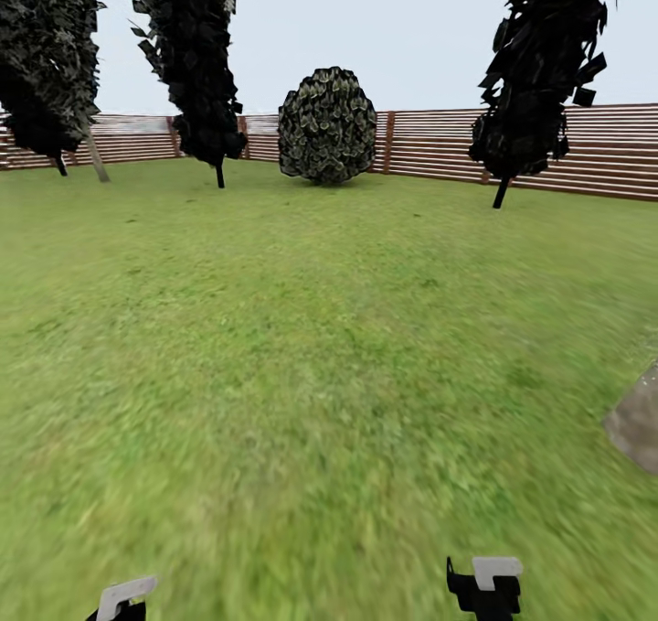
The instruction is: In the garden, pick up the pesticide atomizer on the floor and spray pesticide onto both trees until each tree trunk is fully covered.
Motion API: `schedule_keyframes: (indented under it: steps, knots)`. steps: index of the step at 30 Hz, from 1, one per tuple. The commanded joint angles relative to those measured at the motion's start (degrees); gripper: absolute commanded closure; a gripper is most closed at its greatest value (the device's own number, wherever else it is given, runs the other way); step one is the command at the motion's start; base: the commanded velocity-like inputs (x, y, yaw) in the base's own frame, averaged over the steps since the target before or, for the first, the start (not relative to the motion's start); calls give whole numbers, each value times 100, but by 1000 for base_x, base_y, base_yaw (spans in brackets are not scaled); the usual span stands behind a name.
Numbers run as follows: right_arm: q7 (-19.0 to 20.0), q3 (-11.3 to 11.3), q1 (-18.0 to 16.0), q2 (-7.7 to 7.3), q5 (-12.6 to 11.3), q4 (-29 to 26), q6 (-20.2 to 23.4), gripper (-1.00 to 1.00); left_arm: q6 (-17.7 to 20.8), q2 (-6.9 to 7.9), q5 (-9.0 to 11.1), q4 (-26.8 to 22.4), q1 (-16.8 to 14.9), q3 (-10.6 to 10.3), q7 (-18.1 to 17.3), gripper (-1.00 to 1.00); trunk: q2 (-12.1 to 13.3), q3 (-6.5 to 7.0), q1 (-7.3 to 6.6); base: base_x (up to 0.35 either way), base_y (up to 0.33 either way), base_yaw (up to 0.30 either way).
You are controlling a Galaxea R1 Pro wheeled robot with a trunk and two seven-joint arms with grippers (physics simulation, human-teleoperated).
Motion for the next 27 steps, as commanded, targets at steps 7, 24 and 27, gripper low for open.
schedule_keyframes:
  steps: [7, 24, 27]
  knots:
    - [0, 0, 0, 0, 0, 0, 0, -100, 0, 3, 0, 0, 0, 1, 0, 100, 0, 0, 0, -235, 237, 281]
    - [0, 0, 0, -5, 0, 0, 0, -100, 0, 0, 1, 0, 0, 1, 0, 100, 0, 0, 0, -155, 274, 281]
    - [0, 0, 0, -4, 0, 0, 0, -100, 0, 0, 4, 0, 0, 1, 0, 100, 0, 0, 0, -204, 224, 281]
